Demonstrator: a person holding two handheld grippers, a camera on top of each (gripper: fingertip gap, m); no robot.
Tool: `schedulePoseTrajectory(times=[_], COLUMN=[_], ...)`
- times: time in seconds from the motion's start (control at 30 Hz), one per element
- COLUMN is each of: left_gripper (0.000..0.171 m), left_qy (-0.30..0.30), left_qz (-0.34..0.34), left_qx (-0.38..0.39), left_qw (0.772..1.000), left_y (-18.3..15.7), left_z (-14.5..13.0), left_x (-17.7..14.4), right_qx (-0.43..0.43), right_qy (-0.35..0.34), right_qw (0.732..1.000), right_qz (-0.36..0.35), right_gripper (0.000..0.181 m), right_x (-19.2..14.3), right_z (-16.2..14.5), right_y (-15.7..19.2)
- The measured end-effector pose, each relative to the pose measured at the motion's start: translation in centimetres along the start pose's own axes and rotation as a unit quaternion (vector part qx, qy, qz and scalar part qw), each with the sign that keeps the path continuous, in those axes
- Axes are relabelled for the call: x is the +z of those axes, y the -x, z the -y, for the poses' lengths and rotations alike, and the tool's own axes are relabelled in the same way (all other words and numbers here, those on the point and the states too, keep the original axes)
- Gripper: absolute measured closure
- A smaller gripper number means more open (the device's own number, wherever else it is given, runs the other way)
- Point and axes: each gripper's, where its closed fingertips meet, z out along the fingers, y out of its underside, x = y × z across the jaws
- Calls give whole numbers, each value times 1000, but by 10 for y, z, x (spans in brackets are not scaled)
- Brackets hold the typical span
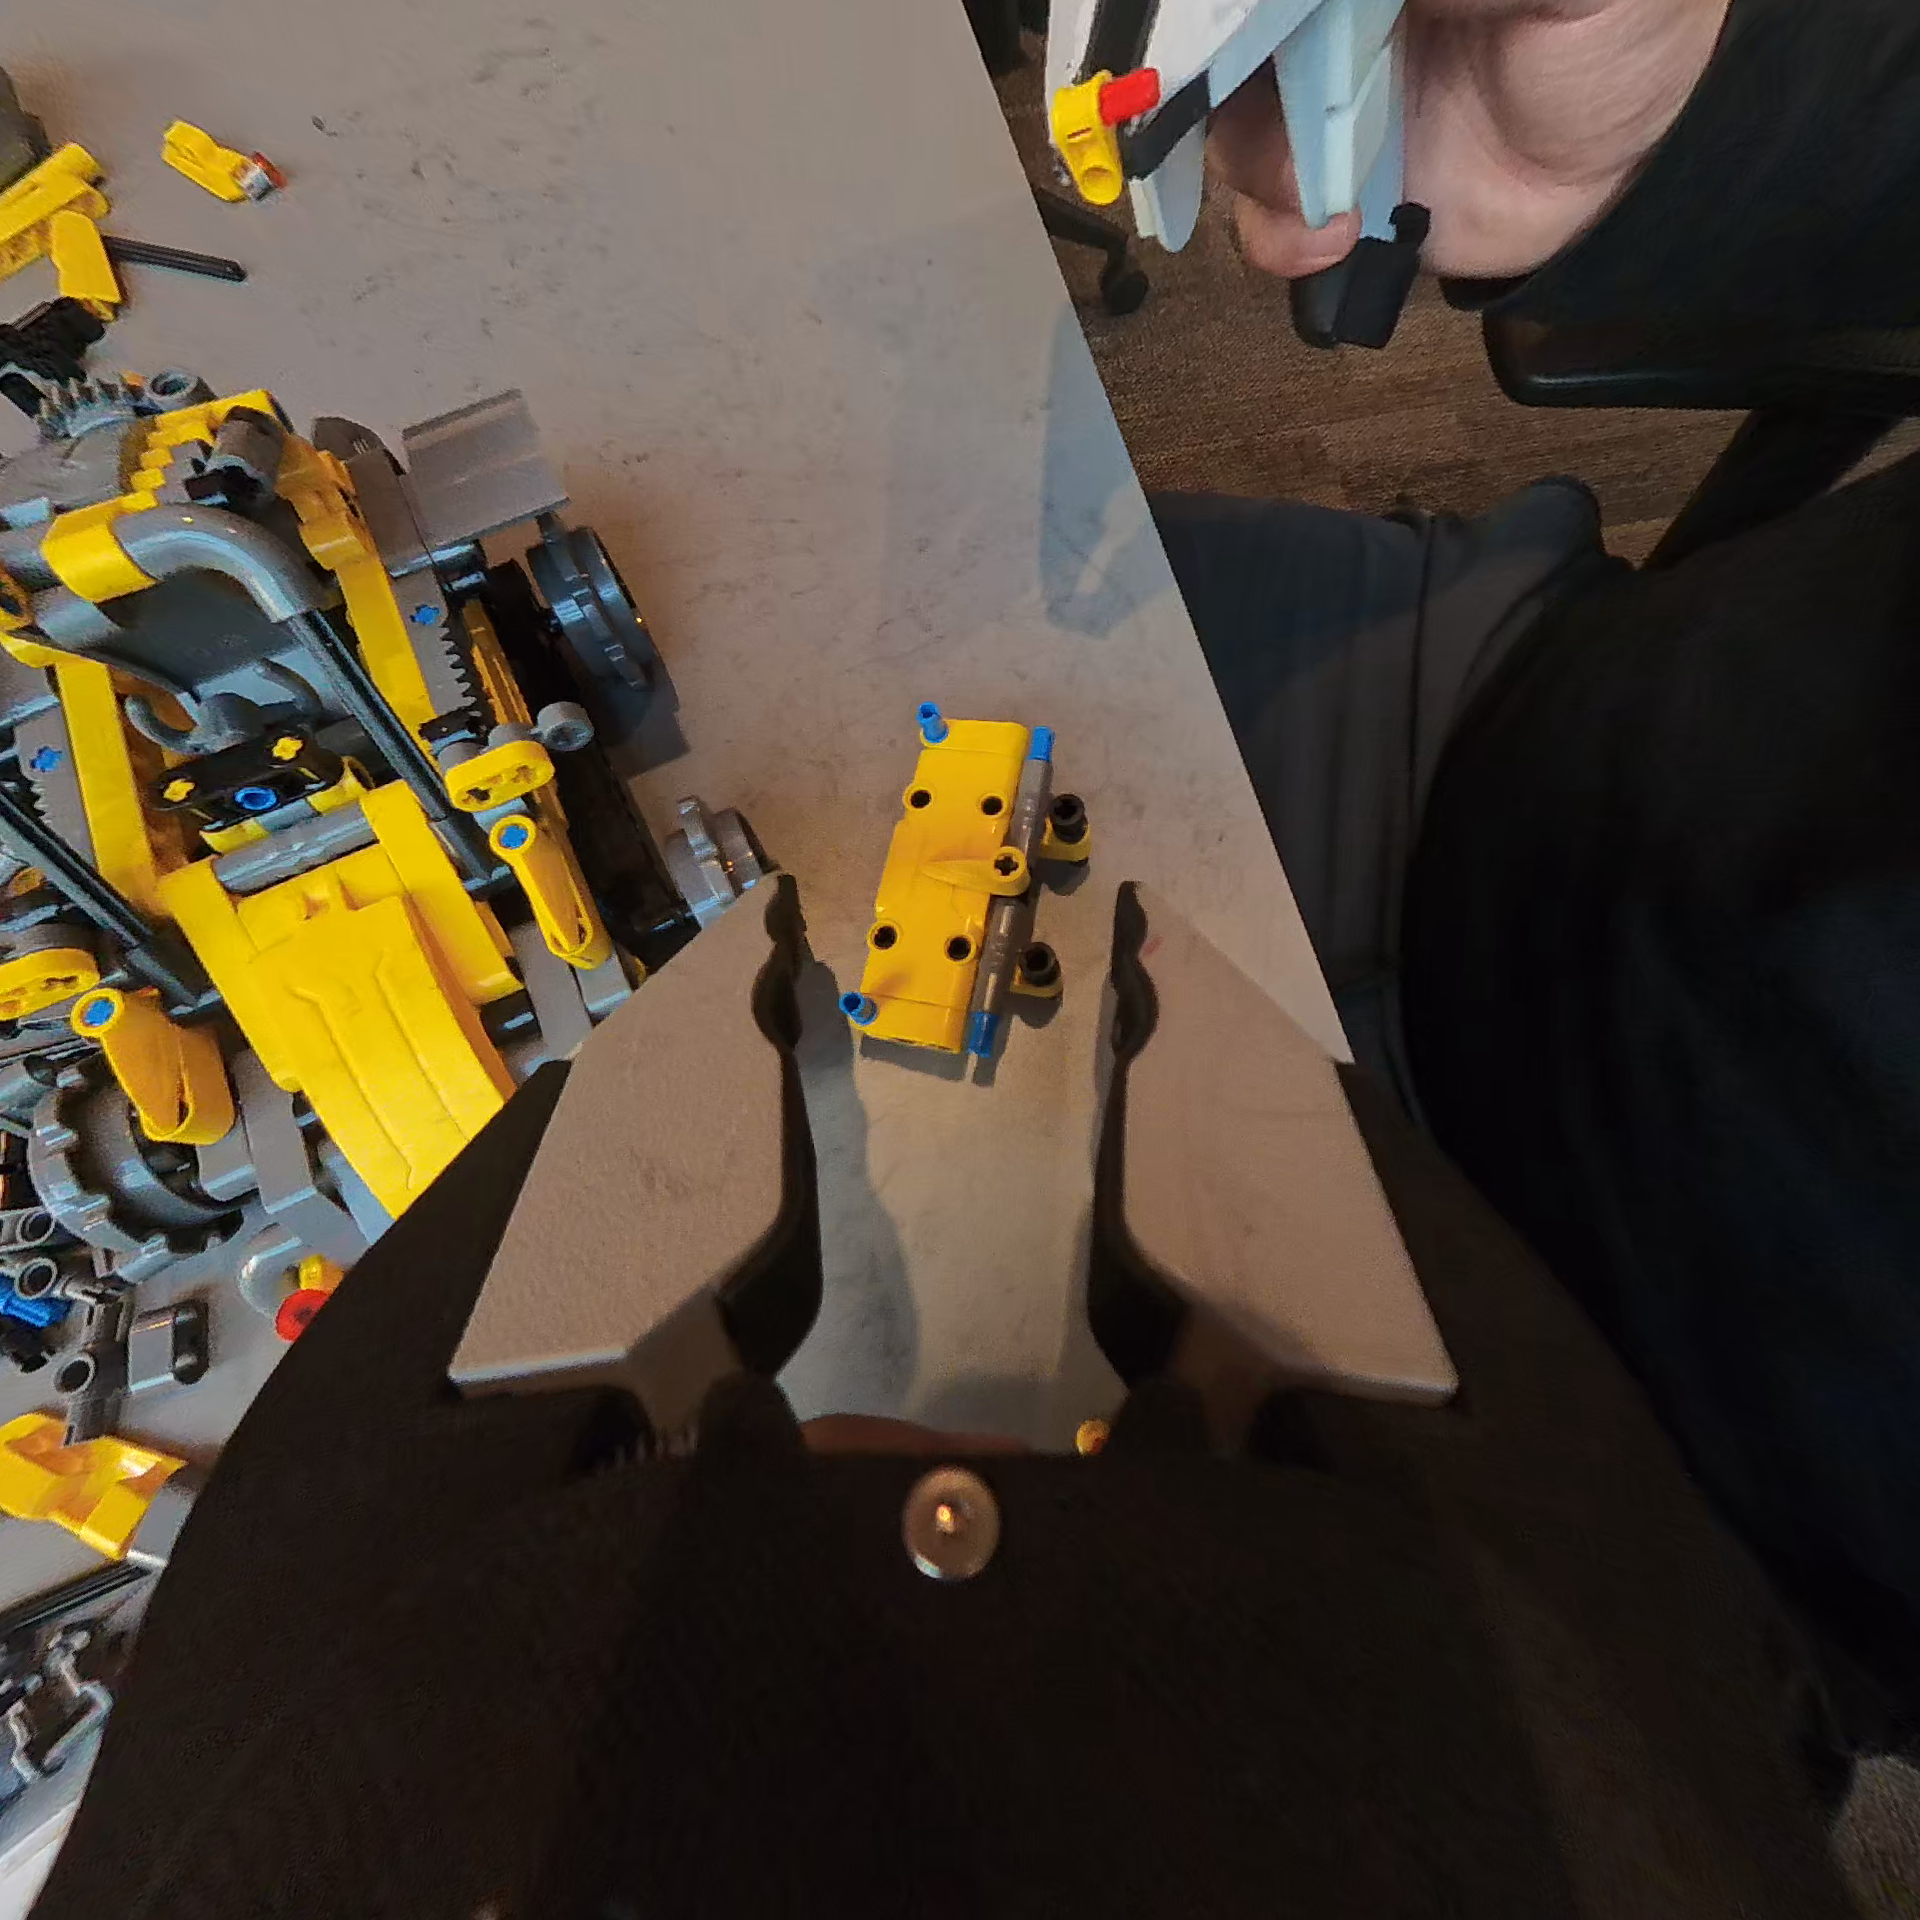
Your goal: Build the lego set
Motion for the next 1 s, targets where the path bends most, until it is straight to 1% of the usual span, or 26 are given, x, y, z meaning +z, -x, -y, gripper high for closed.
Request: schedulePoseTrajectory(times=[0.27, 0.4, 0.47, 0.53, 0.63, 0.7, 0.77, 0.9, 1.0], left_gripper=[111, 111, 114, 117, 120, 124, 124, 126, 132], left_qy=[-18, -46, -63, -75, -93, -105, -109, -119, -127], left_qz=[1, 14, 30, 64, 106, 125, 136, 140, 161], left_qx=[-5, 5, 14, 37, 89, 126, 153, 177, 195], left_qw=[1000, 999, 997, 994, 986, 979, 973, 967, 959], left_y=[1, 3, 6, 11, 10, 6, 4, 0, 0], left_z=[6, 19, 28, 40, 67, 83, 94, 103, 103], left_x=[-4, -10, -15, -20, -23, -24, -22, -14, -14], right_qx=[3, 6, 14, 23, 42, 54, 64, 106, 130], right_qy=[-1, -9, -19, -31, -47, -57, -60, -63, -53], right_qw=[1000, 1000, 999, 998, 994, 991, 989, 981, 978], right_qz=[0, 10, 34, 57, 86, 110, 119, 148, 154], right_gripper=[174, 174, 174, 174, 174, 174, 174, 174, 174], right_x=[-2, -1, 1, 5, 15, 22, 30, 40, 45], right_z=[1, 6, 13, 22, 38, 47, 51, 52, 46], right_y=[-1, 4, 14, 24, 35, 42, 43, 42, 38])
